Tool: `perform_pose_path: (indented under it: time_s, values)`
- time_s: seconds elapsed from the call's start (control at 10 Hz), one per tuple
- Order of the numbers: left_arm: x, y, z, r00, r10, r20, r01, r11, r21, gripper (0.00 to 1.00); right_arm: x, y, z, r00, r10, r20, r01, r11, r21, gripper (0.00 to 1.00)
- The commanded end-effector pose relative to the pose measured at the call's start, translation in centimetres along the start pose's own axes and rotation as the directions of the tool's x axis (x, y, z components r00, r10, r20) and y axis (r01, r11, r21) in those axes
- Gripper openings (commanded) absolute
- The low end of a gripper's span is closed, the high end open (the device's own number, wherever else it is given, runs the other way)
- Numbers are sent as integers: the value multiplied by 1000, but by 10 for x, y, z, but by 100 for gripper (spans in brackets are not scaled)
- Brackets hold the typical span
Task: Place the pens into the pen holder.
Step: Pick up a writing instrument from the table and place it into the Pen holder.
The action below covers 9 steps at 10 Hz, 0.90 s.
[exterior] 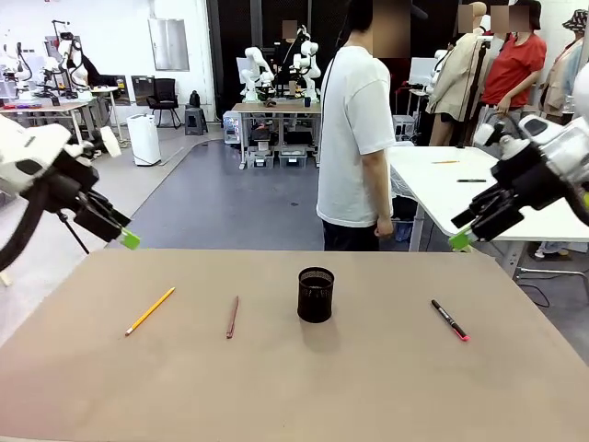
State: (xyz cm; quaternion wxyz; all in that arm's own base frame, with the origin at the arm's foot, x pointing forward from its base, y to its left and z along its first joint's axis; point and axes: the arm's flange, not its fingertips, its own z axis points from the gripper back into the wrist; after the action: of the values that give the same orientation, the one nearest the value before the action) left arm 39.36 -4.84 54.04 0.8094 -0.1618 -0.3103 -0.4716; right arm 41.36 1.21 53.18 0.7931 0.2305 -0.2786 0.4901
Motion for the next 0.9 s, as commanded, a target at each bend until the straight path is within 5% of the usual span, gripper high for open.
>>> perform_pose_path:
  time_s: [0.0, 0.4, 0.8]
  values:
    - [4, 6, 21, 1000, -22, -7, 22, 1000, 15, 100, 6, -11, 24, 999, 31, 31, -32, 999, 39, 100]
    - [8, 14, 52, 1000, -4, -21, 5, 998, 61, 100, 31, 0, 77, 997, 30, 65, -31, 999, 16, 100]
    - [15, 10, 68, 1000, -19, 8, 18, 997, 79, 100, 45, 6, 72, 997, 46, 59, -46, 999, 7, 100]
